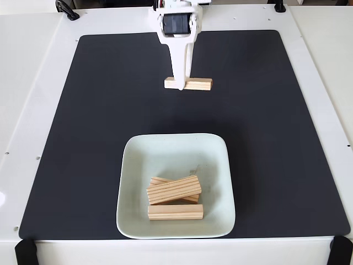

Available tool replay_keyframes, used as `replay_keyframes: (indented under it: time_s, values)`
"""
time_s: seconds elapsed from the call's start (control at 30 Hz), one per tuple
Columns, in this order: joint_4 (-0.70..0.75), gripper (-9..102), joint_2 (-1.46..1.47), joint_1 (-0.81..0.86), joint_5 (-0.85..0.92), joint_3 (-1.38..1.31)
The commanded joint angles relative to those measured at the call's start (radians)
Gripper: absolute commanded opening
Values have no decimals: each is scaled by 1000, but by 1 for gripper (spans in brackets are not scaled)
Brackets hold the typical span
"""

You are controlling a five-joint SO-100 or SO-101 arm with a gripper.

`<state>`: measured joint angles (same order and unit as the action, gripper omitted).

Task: Pick up the wooden block and place them on the plate.

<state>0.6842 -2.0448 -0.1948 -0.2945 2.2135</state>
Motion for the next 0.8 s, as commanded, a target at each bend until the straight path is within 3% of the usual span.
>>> replay_keyframes:
  time_s: [0.0, 0.2, 0.33, 0.63, 0.77]
  values:
    - [-184, 0, -367, 38, 78, 210]
    - [-520, 0, -907, 74, 161, 589]
    - [-637, 0, -997, 72, 178, 634]
    - [-620, 0, -535, 64, 166, 166]
    - [-449, 0, -215, 63, 166, -198]
